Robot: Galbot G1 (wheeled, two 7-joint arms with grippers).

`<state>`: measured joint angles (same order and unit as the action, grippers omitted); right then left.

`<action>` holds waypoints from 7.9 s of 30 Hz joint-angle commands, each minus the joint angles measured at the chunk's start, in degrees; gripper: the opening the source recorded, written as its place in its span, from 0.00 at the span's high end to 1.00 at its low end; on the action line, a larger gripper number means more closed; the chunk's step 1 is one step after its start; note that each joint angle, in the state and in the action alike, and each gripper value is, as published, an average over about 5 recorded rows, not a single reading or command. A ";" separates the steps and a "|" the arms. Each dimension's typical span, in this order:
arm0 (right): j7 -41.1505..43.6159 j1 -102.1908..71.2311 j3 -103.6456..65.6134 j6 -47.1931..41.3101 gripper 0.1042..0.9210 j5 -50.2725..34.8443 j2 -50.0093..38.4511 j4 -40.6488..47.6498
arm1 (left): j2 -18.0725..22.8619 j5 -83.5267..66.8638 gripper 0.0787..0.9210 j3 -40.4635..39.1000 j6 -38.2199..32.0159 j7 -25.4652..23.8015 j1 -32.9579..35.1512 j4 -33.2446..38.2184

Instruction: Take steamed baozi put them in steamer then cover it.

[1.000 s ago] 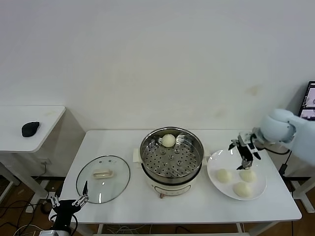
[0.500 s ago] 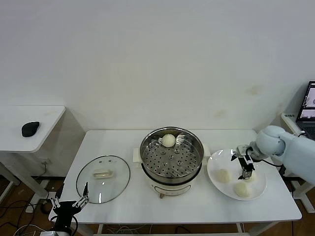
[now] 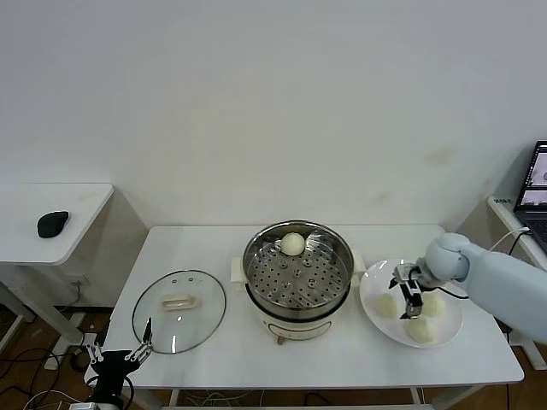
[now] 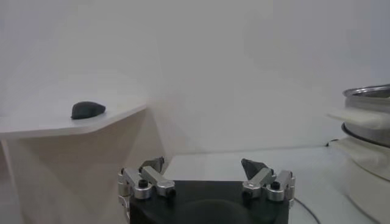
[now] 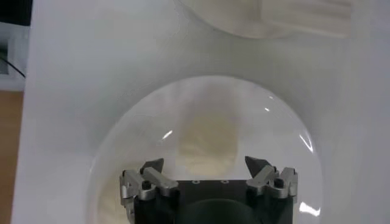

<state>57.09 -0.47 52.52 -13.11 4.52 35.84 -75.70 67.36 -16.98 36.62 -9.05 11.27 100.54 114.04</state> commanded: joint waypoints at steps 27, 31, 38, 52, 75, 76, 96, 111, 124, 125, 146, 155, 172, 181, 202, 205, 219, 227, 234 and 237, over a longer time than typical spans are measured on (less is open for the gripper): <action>3.89 16.05 4.09 -2.56 0.39 -4.24 -7.02 -6.67 | 0.33 1.96 0.12 -1.92 -0.50 0.30 -1.43 -0.53; 3.77 26.81 10.46 -4.44 0.39 -10.14 -8.01 -10.02 | 0.02 1.91 0.12 -2.54 -0.47 0.29 -1.94 -0.42; 0.51 46.67 22.85 -10.11 0.38 -24.01 -1.90 -15.68 | -0.80 1.55 0.12 -2.45 -0.29 0.29 -2.37 -0.02; -13.07 40.01 24.89 -24.84 0.37 -41.47 23.81 -12.79 | 0.00 1.67 0.12 -0.59 -0.42 0.34 -2.05 0.67; -17.97 25.13 22.89 -28.33 0.37 -38.43 36.71 1.93 | 1.02 1.78 0.12 0.88 -1.56 0.49 -1.73 -0.09; -18.05 24.88 22.88 -28.35 0.37 -38.25 36.88 2.29 | 1.02 1.79 0.12 0.87 -1.58 0.49 -1.71 -0.10; -3.58 37.24 22.29 -23.66 0.12 -33.80 22.62 -6.66 | 1.07 1.96 0.12 0.45 -1.62 0.47 -1.91 -0.09; 11.94 41.62 24.23 -5.77 0.12 -13.92 -9.73 -20.04 | -0.31 1.66 0.12 -0.10 -1.57 0.42 -1.97 -0.32; 9.35 15.60 8.22 -1.69 0.12 -0.48 -21.93 -20.14 | -0.58 1.85 0.12 0.18 -1.69 0.41 -1.90 -0.92; 9.24 12.53 6.09 -1.50 0.12 0.13 -22.22 -19.84 | -0.56 1.89 0.12 0.21 -1.64 0.41 -1.90 -0.91; 5.34 -13.04 -12.18 -1.14 0.12 3.79 -13.12 -10.18 | 0.27 2.70 0.12 0.71 -1.39 0.38 -1.44 -0.67; 4.50 -12.82 -12.27 -1.97 0.15 3.94 -10.30 -7.29 | 0.41 2.81 0.12 0.93 -1.52 0.43 -1.43 -0.92; 5.40 -10.94 -12.03 -2.67 0.39 2.74 -9.73 -6.55 | 0.50 2.99 0.12 0.55 -1.47 0.47 -2.08 -1.17; 7.08 2.85 -7.39 -3.08 0.41 -3.36 -12.09 -8.67 | 0.05 2.87 0.12 0.64 -1.49 0.47 -2.23 -0.88; 4.90 41.42 14.73 -1.86 0.40 -19.82 4.95 -10.61 | -0.32 2.70 0.12 0.83 -1.57 0.69 -2.71 -0.36; 2.93 40.90 17.78 0.13 0.40 -22.33 9.24 -11.94 | -0.02 2.84 0.12 0.92 -1.63 0.73 -2.68 -0.30; -0.46 33.98 22.81 16.29 0.40 -12.79 20.36 -12.44 | 1.96 3.26 0.12 2.24 -2.24 1.29 -2.29 -0.19; -1.25 32.34 24.28 26.66 0.39 -3.84 22.68 -10.76 | 2.65 3.26 0.12 2.89 -2.88 1.75 -1.84 0.16; -1.94 31.39 24.79 33.14 0.39 1.49 23.04 -11.02 | 3.10 3.40 0.12 2.80 -2.93 1.86 -1.82 0.23; -1.84 31.03 25.26 34.21 0.39 1.93 22.33 -12.48 | 3.19 3.52 0.12 2.63 -2.96 1.87 -1.81 0.11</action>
<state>55.87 31.12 76.29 12.47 0.36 56.55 -87.00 70.36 -13.60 39.39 -11.97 13.08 98.72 114.31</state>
